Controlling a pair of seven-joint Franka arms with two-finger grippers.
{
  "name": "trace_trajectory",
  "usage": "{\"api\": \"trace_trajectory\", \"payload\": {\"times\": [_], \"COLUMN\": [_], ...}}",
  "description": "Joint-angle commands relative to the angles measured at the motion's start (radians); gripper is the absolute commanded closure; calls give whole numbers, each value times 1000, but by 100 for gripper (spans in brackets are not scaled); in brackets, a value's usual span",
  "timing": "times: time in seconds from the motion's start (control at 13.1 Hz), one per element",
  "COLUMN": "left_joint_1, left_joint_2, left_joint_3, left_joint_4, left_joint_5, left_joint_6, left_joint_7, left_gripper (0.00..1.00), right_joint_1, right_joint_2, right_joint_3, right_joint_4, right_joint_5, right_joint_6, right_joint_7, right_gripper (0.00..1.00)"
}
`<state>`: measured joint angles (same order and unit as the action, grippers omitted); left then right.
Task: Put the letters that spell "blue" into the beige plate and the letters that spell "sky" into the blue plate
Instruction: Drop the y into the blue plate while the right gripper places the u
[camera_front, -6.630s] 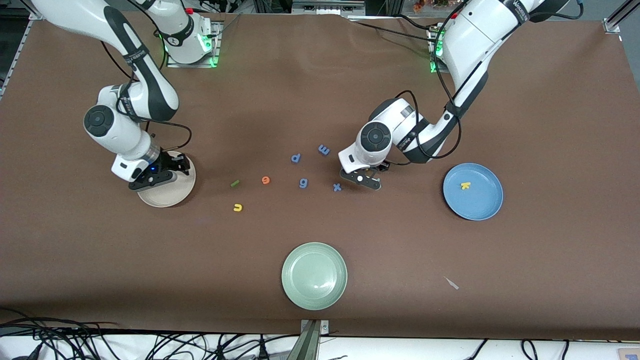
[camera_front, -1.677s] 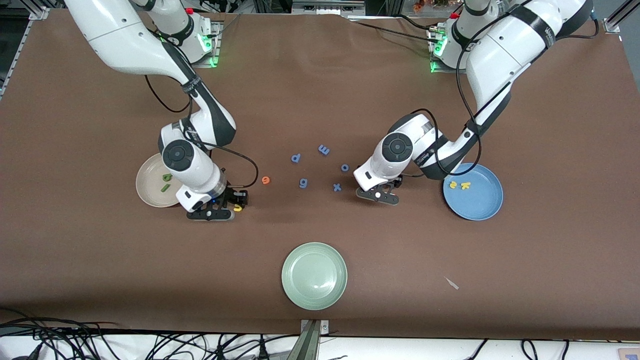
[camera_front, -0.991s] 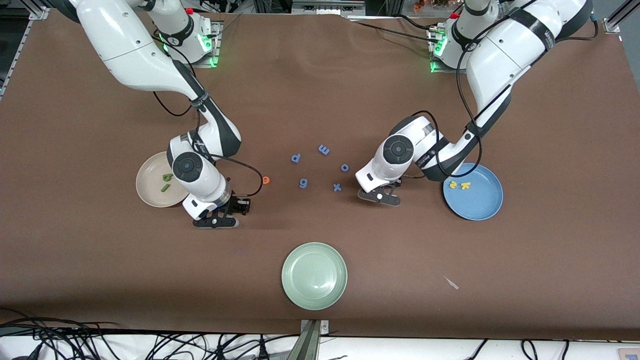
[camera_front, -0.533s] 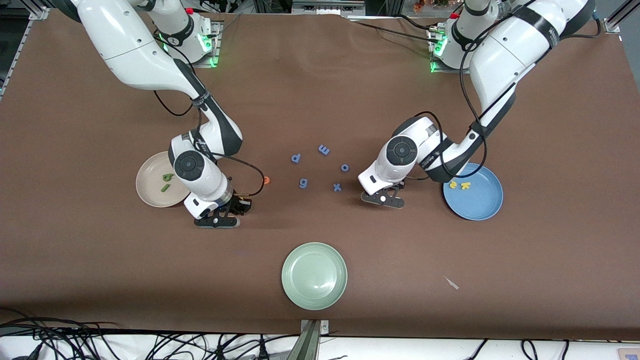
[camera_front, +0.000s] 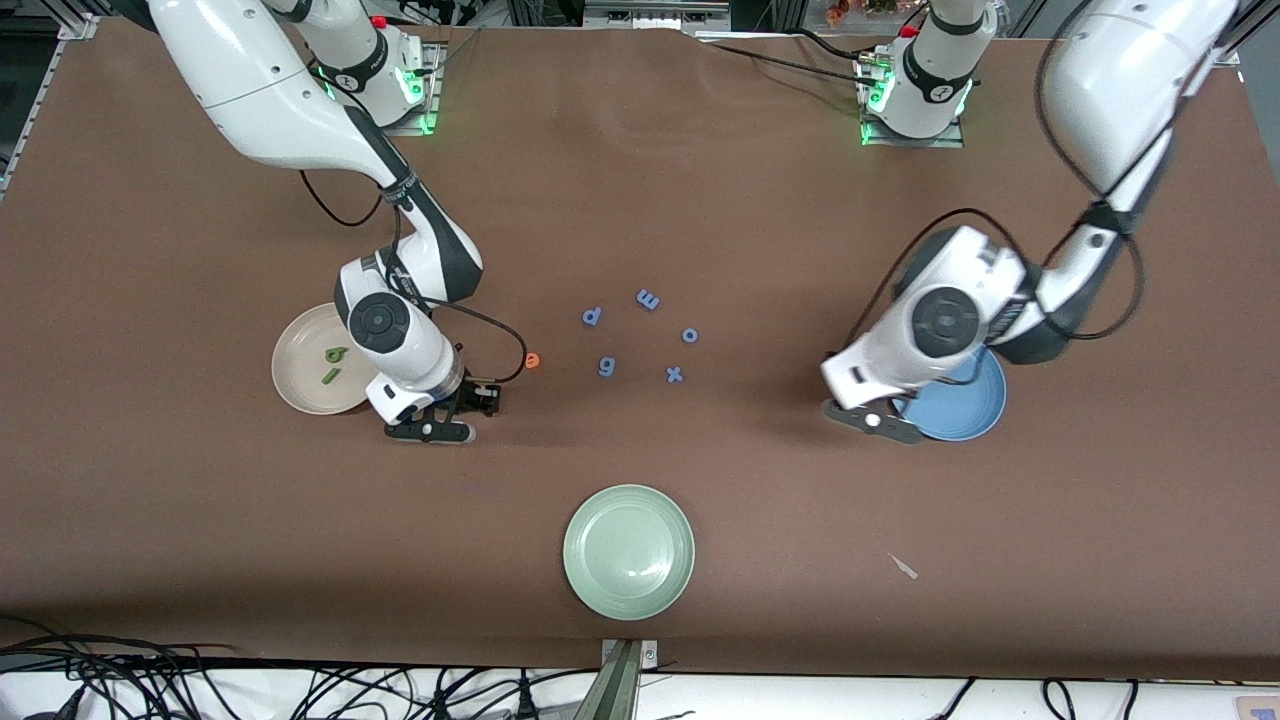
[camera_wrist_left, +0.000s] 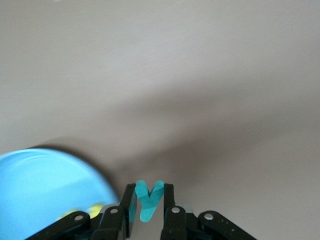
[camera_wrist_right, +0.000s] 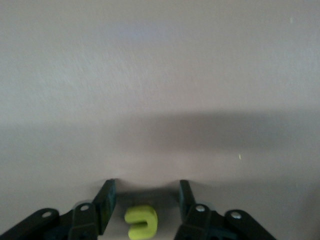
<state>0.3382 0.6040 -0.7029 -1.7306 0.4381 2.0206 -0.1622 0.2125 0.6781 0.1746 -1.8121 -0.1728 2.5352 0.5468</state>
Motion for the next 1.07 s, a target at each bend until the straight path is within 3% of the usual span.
{"api": "trace_trajectory", "payload": {"times": [0.0,0.3,0.46,0.61,0.69,0.76,0.84,0.99], "left_joint_1": [103,162,170,200,200,199,199,190], "left_joint_2": [-38,0,37,56,66,68,66,57], "left_joint_3": [-23,0,23,28,29,29,28,19], "left_joint_4": [-21,-53,-55,-53,-46,-46,-46,-32], "left_joint_5": [-48,-26,86,137,139,139,139,133], "left_joint_6": [-49,-54,-53,-43,-40,-40,-43,-48], "left_joint_7": [203,302,305,306,306,306,311,326], "left_gripper": [100,100,100,100,93,51,1,0], "right_joint_1": [2,2,2,2,2,2,1,1], "right_joint_2": [-55,-55,-54,-49,-49,-48,-49,-55], "right_joint_3": [0,0,2,2,0,2,0,0], "right_joint_4": [-90,-104,-104,-104,-104,-104,-104,-104], "right_joint_5": [-10,-13,-13,-16,-16,-16,-17,-17], "right_joint_6": [-4,0,2,7,7,7,7,1], "right_joint_7": [30,28,27,22,21,18,16,12], "right_gripper": [39,41,47,59,67,75,83,87]}}
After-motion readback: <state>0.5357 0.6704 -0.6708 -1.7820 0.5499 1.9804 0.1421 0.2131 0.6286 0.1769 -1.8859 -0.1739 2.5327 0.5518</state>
